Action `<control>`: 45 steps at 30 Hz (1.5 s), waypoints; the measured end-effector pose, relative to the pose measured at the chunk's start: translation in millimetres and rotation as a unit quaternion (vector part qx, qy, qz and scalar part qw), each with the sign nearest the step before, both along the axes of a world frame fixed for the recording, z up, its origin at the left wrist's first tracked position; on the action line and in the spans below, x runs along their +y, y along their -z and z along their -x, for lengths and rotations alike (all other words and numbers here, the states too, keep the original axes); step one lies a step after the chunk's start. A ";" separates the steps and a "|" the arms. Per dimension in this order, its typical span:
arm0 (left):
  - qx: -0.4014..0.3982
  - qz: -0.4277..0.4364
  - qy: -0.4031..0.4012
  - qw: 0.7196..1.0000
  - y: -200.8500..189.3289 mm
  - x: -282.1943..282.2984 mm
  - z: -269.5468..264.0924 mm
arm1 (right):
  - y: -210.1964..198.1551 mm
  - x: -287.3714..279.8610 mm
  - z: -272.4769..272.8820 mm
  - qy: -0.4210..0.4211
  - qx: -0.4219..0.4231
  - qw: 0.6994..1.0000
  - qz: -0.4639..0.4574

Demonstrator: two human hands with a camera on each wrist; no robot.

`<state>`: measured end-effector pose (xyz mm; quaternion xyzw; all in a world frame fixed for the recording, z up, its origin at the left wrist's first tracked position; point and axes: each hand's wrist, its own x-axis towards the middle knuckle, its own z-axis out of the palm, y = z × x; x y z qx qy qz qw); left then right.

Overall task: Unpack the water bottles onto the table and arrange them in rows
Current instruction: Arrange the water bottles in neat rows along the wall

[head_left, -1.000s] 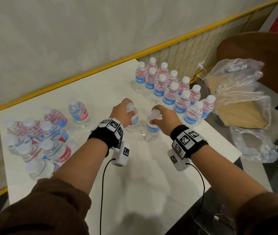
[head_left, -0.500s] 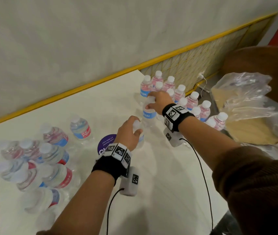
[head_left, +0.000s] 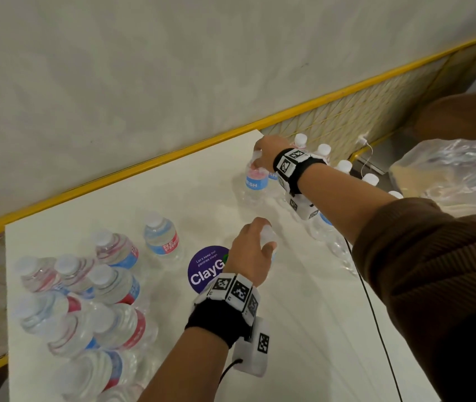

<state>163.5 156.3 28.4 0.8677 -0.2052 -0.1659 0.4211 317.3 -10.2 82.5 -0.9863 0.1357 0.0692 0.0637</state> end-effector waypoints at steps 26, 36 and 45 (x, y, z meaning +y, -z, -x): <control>0.007 0.001 -0.004 1.000 0.4 -1.1 -3.0 | -29.5 18.4 38.8 -0.028 -0.005 1.000 -0.010; 0.068 -0.024 -0.058 0.996 3.7 6.4 -3.3 | -5.5 44.9 170.4 -0.105 0.078 0.983 -0.126; -0.093 -0.266 -0.206 0.937 -33.9 73.0 -58.9 | -3.3 41.2 179.0 -0.137 0.041 0.987 -0.073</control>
